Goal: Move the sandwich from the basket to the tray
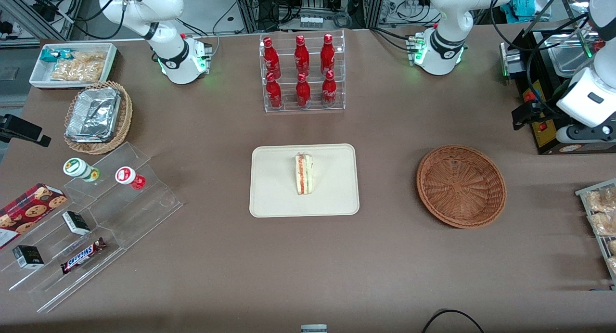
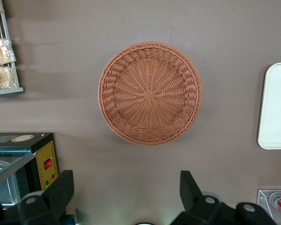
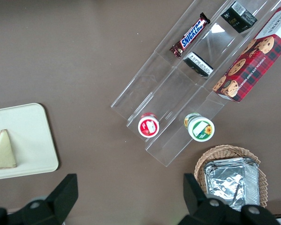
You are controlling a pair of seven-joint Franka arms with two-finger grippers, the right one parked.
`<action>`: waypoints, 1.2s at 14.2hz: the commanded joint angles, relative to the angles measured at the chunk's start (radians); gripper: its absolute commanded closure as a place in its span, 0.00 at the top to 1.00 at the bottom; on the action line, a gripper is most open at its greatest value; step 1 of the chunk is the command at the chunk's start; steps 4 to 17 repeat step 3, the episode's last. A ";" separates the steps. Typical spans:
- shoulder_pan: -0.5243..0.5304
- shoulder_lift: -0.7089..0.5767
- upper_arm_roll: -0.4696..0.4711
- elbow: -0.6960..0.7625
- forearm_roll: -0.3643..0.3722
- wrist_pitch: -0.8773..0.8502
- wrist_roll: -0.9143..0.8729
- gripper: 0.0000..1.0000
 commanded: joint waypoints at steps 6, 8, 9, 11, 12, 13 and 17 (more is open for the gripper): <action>0.009 0.006 -0.006 0.018 -0.061 -0.017 0.005 1.00; 0.009 0.006 -0.006 0.018 -0.061 -0.017 0.005 1.00; 0.009 0.006 -0.006 0.018 -0.061 -0.017 0.005 1.00; 0.009 0.006 -0.006 0.018 -0.061 -0.017 0.005 1.00; 0.009 0.006 -0.006 0.018 -0.061 -0.017 0.005 1.00; 0.009 0.006 -0.006 0.018 -0.061 -0.017 0.005 1.00; 0.009 0.006 -0.006 0.018 -0.061 -0.017 0.005 1.00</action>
